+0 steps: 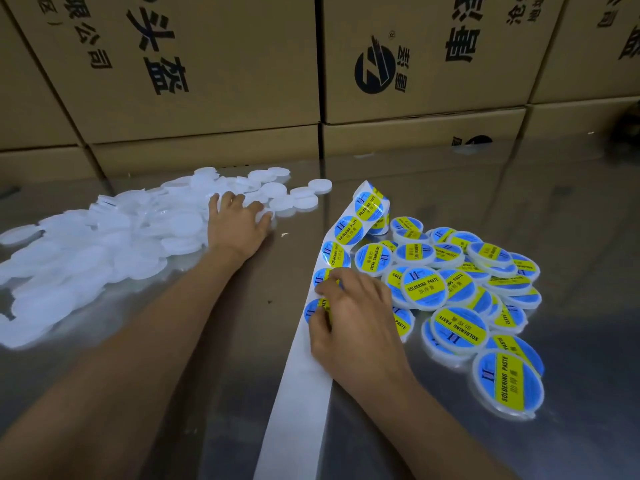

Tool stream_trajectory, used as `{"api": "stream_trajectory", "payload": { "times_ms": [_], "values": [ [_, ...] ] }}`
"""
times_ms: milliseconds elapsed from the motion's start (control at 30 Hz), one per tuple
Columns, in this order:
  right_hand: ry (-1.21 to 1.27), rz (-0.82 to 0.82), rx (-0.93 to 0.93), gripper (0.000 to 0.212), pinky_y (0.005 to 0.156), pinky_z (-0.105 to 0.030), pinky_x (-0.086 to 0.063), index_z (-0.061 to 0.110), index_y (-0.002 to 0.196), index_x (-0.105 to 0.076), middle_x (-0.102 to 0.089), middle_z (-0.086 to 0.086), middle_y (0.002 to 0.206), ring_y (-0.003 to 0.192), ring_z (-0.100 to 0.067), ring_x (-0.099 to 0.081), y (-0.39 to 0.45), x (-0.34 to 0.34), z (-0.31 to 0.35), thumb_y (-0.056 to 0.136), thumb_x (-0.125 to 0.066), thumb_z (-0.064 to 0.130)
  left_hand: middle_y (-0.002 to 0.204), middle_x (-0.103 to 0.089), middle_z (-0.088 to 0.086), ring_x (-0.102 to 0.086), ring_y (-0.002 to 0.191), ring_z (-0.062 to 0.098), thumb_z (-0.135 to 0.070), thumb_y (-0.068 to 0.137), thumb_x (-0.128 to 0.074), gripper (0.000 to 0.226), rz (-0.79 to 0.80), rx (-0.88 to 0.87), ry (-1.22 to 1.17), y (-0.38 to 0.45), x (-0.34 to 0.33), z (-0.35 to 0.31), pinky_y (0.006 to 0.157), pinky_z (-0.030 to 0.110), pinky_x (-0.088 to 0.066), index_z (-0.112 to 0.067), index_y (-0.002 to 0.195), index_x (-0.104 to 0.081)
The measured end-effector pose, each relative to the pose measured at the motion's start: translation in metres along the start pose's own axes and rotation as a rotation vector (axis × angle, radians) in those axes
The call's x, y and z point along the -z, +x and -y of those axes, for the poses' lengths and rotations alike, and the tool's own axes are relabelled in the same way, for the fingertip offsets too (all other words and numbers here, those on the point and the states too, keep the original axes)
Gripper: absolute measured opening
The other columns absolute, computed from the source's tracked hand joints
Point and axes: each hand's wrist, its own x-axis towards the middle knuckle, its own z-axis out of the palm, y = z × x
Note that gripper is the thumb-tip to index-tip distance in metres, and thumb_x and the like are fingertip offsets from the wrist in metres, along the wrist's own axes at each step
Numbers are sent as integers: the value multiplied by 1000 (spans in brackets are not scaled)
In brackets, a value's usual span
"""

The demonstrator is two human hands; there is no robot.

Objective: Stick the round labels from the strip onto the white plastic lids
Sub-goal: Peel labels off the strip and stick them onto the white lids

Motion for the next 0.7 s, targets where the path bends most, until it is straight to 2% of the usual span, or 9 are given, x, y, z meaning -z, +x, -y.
{"api": "stream_trajectory", "payload": {
  "times_ms": [167, 267, 333, 400, 500, 600, 700],
  "values": [
    [9, -29, -23, 33, 107, -35, -27, 21, 115, -61, -58, 5, 117, 114, -22, -49, 0, 0, -1, 88, -43, 28, 118, -69, 11, -48, 128, 31, -36, 101, -54, 32, -69, -72, -191, -18, 7, 0, 120, 43, -13, -15, 117, -72],
    [16, -62, -37, 33, 105, -32, -25, 21, 118, -59, -60, 3, 116, 112, -23, -50, -1, 0, -1, 87, -47, 26, 122, -67, 11, -52, 121, 34, -24, 93, -67, 32, -141, -136, -294, -32, 14, -2, 109, 42, -31, -8, 121, -68],
    [19, -77, -45, 34, 104, -31, -24, 20, 120, -59, -62, 3, 117, 113, -22, -51, -3, 1, -1, 88, -49, 25, 129, -60, 13, -52, 120, 32, -19, 91, -70, 37, -179, -108, -431, -45, 20, -6, 100, 38, -39, -8, 126, -64],
    [38, -82, -56, 33, 103, -32, -27, 18, 119, -61, -63, 0, 116, 112, -24, -53, -5, 3, 0, 88, -52, 23, 135, -50, 7, -55, 110, 20, -19, 91, -71, 39, -185, -49, -559, -59, 27, -11, 90, 29, -43, -16, 128, -60],
    [36, -85, -66, 32, 101, -33, -29, 17, 118, -62, -64, -1, 113, 111, -24, -53, -10, 7, 0, 88, -53, 25, 131, -39, -3, -62, 82, 13, -14, 87, -74, 45, -169, 93, -769, -80, 42, -20, 84, 27, -50, -27, 127, -58],
    [4, -106, -87, 30, 99, -33, -30, 18, 113, -65, -65, -2, 107, 106, -26, -53, -20, 11, -2, 87, -56, 29, 128, -42, 0, -64, 98, 23, -4, 81, -77, 51, -114, 315, -989, -97, 55, -28, 89, 28, -51, -30, 121, -57],
    [58, -134, -93, 26, 98, -33, -29, 17, 107, -68, -67, -2, 100, 100, -27, -53, -27, 16, -5, 85, -62, 28, 131, -55, 7, -62, 110, 25, 1, 81, -77, 59, 29, 479, -1269, -115, 63, -33, 73, 18, -54, -24, 130, -56]
  ]
}}
